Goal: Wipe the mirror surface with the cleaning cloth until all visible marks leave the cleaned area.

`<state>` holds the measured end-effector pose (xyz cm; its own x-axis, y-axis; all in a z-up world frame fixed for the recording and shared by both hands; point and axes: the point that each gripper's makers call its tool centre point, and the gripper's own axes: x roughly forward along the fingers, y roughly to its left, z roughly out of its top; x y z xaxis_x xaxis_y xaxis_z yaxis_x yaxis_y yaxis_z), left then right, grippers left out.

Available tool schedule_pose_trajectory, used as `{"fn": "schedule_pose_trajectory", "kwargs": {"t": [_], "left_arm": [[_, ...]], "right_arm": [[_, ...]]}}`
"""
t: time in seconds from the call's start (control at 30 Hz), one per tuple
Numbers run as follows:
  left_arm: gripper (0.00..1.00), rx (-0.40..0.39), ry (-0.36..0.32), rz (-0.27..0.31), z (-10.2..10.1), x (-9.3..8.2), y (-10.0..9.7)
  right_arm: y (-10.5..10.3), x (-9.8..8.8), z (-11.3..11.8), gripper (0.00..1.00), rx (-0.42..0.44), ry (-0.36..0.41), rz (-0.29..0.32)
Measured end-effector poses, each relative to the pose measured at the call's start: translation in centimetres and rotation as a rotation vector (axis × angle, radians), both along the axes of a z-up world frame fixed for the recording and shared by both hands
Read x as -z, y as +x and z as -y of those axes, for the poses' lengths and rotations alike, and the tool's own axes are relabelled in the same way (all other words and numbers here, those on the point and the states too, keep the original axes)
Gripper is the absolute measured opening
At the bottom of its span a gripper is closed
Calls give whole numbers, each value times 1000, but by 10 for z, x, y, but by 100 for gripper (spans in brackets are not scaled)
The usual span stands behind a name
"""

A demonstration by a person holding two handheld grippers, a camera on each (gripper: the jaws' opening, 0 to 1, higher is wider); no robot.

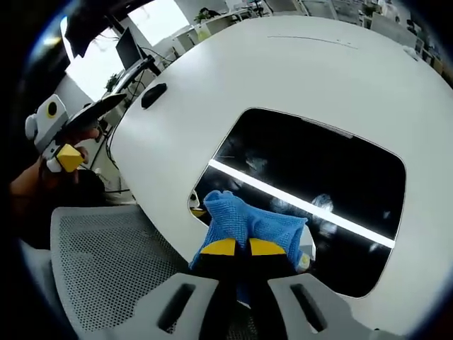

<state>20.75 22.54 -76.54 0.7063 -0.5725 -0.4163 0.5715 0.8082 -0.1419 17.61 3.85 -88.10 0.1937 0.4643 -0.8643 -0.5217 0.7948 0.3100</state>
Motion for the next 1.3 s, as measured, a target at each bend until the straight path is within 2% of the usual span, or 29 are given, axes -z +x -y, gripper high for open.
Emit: {"fn": "schedule_pose_trajectory", "kwargs": {"t": [0.17, 0.33, 0.57, 0.87, 1.3], "left_arm": [[99, 0, 4, 5, 4, -5, -1], [98, 7, 10, 4, 2, -1, 1], [99, 5, -1, 14, 4, -5, 4], [99, -2, -3, 11, -2, -1, 6], [99, -7, -6, 6, 5, -4, 1]], "right_arm": [[1, 0, 7, 0, 14, 2, 0], [1, 0, 12, 0, 23, -7, -11], [1, 0, 19, 0, 34, -15, -16], [4, 0, 18, 0, 33, -18, -26], [17, 0, 21, 0, 54, -19, -17]]}}
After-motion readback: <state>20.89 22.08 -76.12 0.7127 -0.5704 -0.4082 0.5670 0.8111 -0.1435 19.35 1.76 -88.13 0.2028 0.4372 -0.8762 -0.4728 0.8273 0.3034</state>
